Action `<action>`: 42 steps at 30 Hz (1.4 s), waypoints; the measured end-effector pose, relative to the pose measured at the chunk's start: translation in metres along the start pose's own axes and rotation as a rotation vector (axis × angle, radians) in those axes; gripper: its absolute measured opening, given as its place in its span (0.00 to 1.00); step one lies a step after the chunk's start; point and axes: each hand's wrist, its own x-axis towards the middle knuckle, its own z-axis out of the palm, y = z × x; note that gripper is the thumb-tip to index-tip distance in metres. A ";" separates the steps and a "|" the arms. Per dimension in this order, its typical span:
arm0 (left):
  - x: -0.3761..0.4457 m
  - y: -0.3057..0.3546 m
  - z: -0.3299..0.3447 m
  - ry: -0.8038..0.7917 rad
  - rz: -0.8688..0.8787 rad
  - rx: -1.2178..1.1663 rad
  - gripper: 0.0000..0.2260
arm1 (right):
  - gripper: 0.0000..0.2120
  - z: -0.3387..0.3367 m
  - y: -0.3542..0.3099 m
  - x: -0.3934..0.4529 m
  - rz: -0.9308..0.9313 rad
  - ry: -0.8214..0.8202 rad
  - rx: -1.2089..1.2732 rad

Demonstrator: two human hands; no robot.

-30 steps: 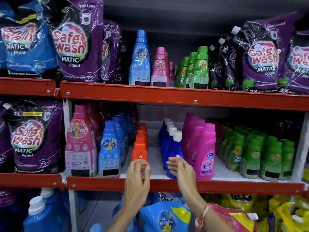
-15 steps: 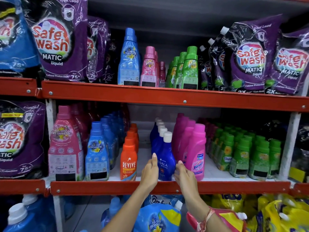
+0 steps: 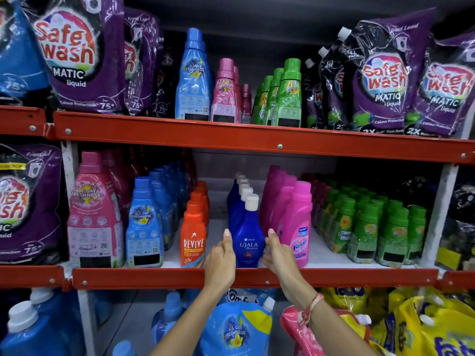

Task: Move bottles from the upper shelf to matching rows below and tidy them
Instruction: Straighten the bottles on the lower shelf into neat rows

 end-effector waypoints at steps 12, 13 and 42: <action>-0.007 0.002 0.002 0.060 0.083 0.040 0.24 | 0.22 -0.008 0.001 -0.006 -0.140 0.042 -0.132; -0.010 0.004 0.004 0.124 0.121 0.036 0.23 | 0.20 -0.010 0.001 -0.009 -0.228 0.138 -0.120; -0.020 0.053 0.070 -0.574 -0.158 -0.200 0.54 | 0.24 -0.106 0.014 0.022 -0.192 0.076 -0.389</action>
